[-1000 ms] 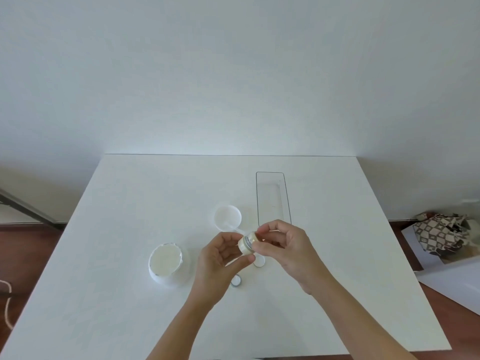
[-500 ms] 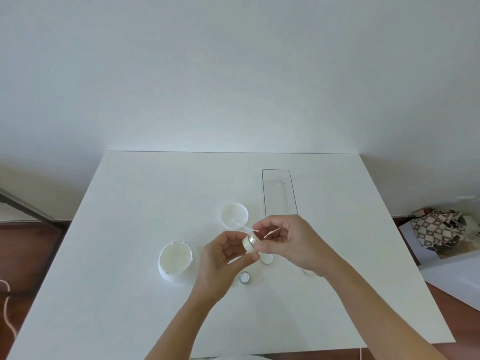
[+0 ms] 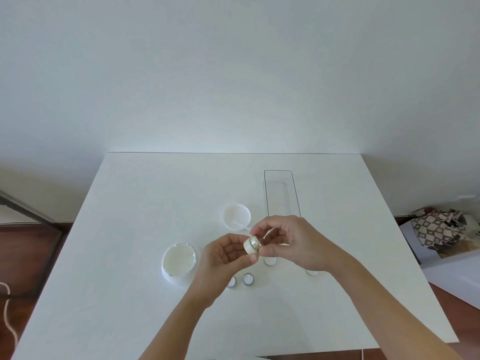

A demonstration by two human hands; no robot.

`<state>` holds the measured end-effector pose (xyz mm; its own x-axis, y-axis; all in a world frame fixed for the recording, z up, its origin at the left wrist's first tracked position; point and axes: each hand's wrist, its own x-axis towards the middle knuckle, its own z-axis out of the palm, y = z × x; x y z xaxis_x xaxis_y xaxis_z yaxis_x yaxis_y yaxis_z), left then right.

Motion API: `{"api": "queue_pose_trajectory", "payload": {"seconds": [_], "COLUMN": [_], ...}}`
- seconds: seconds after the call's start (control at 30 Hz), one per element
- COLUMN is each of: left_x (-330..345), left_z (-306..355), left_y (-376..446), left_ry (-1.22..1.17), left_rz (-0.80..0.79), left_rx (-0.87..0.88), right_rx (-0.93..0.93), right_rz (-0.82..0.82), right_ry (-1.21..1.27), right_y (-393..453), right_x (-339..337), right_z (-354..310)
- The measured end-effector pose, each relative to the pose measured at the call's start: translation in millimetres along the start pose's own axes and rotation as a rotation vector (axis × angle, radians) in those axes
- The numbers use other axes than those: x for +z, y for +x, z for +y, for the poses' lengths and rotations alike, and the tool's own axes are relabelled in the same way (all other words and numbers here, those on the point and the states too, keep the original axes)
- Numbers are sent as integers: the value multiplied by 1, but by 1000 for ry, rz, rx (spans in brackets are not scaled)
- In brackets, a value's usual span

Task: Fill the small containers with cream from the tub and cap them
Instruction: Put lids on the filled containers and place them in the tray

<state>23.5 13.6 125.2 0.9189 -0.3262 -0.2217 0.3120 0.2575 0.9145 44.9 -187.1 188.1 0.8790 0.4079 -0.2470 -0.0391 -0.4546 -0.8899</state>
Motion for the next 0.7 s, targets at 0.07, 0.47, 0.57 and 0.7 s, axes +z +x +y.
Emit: {"api": "queue_pose_trajectory", "payload": {"seconds": [0.07, 0.47, 0.57, 0.7], "left_x": [0, -1, -1, 1], "left_z": [0, -1, -2, -7], "left_y": [2, 6, 5, 4], "left_ry": [28, 79, 105, 120], "left_rz": [8, 45, 37, 22], "left_rx": [15, 53, 55, 49], "right_rx": [43, 34, 82, 172], "right_rz": [72, 55, 119, 194], "right_ry": [-33, -179, -199, -326], "right_y": [1, -3, 0, 3], "right_x": [2, -1, 4, 12], "right_z": [-1, -3, -2, 2]}}
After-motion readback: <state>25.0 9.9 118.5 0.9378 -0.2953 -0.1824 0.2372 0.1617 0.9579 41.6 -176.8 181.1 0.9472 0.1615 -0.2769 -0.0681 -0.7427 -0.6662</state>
